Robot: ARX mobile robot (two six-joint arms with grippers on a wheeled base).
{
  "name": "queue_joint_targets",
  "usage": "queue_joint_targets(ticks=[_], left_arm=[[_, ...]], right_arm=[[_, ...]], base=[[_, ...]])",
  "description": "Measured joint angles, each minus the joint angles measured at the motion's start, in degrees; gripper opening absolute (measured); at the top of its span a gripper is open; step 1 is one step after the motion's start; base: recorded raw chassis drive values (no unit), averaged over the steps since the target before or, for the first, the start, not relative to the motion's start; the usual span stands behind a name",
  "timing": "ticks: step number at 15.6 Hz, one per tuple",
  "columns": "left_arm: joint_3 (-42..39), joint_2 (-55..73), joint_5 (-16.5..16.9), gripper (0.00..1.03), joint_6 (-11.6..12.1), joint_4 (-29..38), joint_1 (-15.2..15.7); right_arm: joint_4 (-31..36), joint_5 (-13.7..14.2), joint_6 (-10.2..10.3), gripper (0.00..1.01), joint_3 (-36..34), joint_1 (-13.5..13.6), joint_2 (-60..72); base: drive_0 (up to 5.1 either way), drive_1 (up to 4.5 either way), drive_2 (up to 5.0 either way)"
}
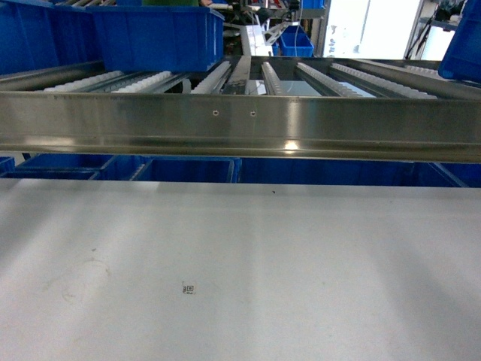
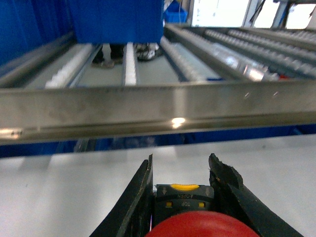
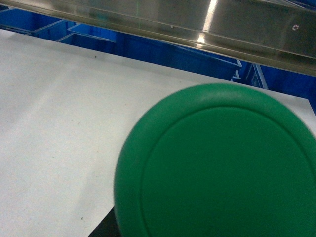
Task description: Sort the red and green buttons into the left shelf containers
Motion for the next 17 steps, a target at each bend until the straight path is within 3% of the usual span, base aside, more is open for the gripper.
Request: queue_joint_targets(ticks=[3,6,8,17], left_arm=[[-5.6,-14.9,-3.9,0.30,-1.9,-6.6,-3.8],[-8.5,-20.7,-8.1,0.30,-2.2,-7.6,-6.6],[-8.5,-20.7,-8.3,0.30,-2.2,-7.6,-6.8],[-8.5,-20.6,-8.5,0.30,-2.3,-7.7,-6.7]], right_arm=[[0.0,0.0,0.0,0.27,0.0,0.0,0.0],[0.0,0.0,0.0,0.27,0.0,0.0,0.0],[0.0,0.0,0.0,0.27,0.0,0.0,0.0],[0.1,0.0,0.0,0.27,0.0,0.0,-0.1]], base=[[0.0,0.00,0.0],[0.0,0.00,0.0],[0.0,0.00,0.0],[-4.9,2.75,2.4]])
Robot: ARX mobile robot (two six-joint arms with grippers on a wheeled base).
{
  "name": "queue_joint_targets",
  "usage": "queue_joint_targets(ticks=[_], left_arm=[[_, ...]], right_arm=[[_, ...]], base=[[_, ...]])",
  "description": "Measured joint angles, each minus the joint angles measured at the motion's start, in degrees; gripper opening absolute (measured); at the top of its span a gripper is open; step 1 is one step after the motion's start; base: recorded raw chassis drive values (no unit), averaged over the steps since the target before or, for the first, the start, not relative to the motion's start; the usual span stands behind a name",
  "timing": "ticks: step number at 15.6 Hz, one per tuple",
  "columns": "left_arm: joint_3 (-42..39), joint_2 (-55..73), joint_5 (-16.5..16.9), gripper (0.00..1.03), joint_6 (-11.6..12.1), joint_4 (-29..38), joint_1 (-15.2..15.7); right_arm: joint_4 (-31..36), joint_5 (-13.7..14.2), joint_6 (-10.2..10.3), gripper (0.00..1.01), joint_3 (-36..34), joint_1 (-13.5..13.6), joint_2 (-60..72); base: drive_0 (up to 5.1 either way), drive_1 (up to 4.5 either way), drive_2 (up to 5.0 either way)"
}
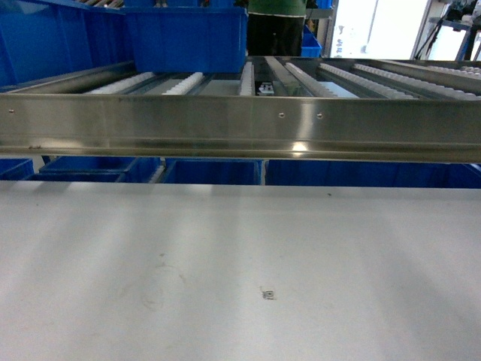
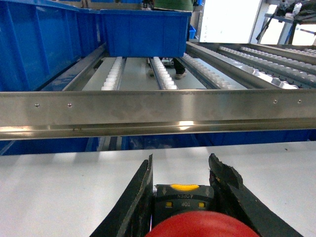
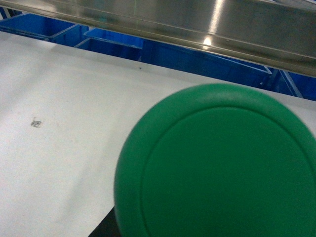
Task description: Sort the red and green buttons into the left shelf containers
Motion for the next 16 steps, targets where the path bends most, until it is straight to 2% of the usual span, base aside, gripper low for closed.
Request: queue_joint_targets(ticks=[6,16], left_arm=[[0.0,0.0,0.0,0.30,0.0,0.0,0.0],[-0.1,0.0,0.1,0.30,0.0,0.2,0.0]], right_arm=[[0.1,0.0,0.0,0.27,0.0,0.0,0.0],[0.0,0.0,0.0,0.27,0.0,0.0,0.0]], base=[[-4.9,2.51,2.5],[-4.7,1.30,3.7]])
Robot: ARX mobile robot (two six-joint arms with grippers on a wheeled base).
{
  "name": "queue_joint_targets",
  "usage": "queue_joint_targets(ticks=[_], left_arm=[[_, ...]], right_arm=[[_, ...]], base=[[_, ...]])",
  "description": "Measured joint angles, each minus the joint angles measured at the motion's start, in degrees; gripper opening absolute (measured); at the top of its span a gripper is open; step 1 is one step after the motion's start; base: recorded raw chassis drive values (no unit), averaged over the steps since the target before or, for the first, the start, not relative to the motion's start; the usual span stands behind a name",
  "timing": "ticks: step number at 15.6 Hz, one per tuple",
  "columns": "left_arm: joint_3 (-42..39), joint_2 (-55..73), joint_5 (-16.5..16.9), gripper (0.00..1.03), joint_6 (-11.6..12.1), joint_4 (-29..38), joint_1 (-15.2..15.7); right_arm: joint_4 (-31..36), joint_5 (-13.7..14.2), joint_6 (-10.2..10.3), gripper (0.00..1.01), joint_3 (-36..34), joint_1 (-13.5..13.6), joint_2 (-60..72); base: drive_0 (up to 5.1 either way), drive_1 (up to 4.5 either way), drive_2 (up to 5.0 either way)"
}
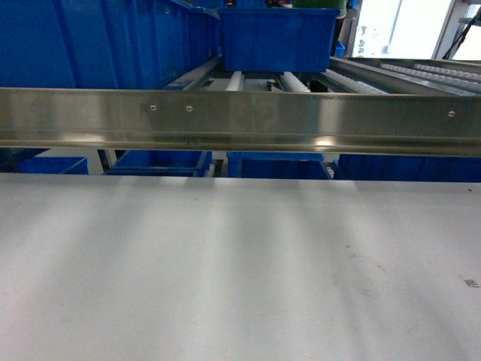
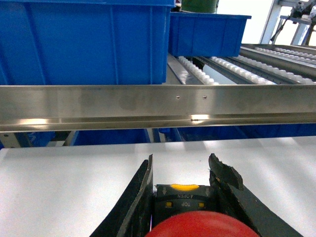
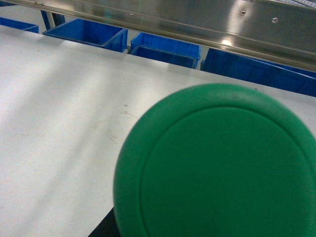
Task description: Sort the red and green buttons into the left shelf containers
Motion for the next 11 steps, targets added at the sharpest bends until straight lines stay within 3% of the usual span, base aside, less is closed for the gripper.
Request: queue_joint_targets(ticks=[11], left_arm=[[0.0,0.0,0.0,0.30,0.0,-0.3,0.0]], right_arm=[[0.0,0.0,0.0,0.27,0.0,0.0,0.0]], base=[[-4.9,2.22,2.7]])
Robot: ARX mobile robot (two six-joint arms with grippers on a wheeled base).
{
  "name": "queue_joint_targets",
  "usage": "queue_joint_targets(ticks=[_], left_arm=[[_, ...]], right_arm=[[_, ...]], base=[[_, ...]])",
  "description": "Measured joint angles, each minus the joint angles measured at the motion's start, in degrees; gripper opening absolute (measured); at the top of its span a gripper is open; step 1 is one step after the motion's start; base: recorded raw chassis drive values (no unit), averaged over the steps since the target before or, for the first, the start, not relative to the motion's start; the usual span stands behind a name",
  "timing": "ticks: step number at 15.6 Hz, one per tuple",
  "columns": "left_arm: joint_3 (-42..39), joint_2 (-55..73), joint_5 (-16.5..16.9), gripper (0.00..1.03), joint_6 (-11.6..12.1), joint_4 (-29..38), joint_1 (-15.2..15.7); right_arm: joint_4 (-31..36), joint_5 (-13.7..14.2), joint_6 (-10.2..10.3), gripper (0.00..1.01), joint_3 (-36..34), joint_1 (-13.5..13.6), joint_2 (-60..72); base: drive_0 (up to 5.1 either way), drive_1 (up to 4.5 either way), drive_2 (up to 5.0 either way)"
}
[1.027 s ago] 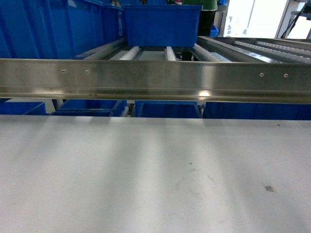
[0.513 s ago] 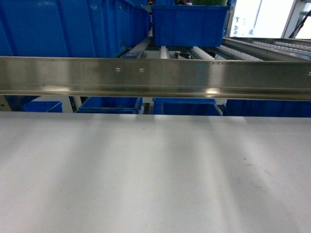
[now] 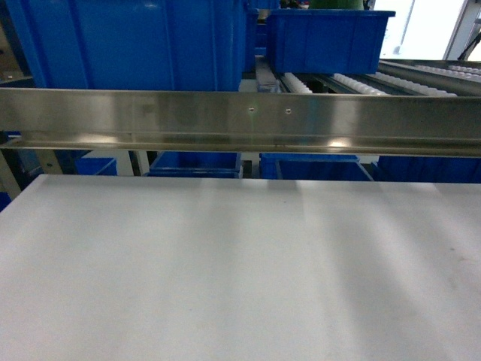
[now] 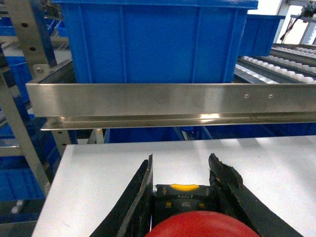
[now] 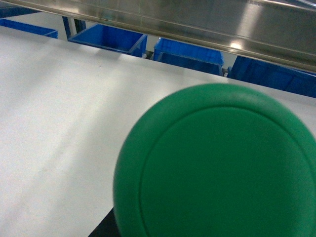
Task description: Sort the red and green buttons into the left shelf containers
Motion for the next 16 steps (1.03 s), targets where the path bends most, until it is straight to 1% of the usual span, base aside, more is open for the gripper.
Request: queue_joint_targets(ticks=[16], left_arm=[[0.0,0.0,0.0,0.29,0.0,0.0,-0.1]], right_arm=[[0.1,0.0,0.0,0.27,0.0,0.0,0.0]], base=[[-4.9,2.50,2.5]])
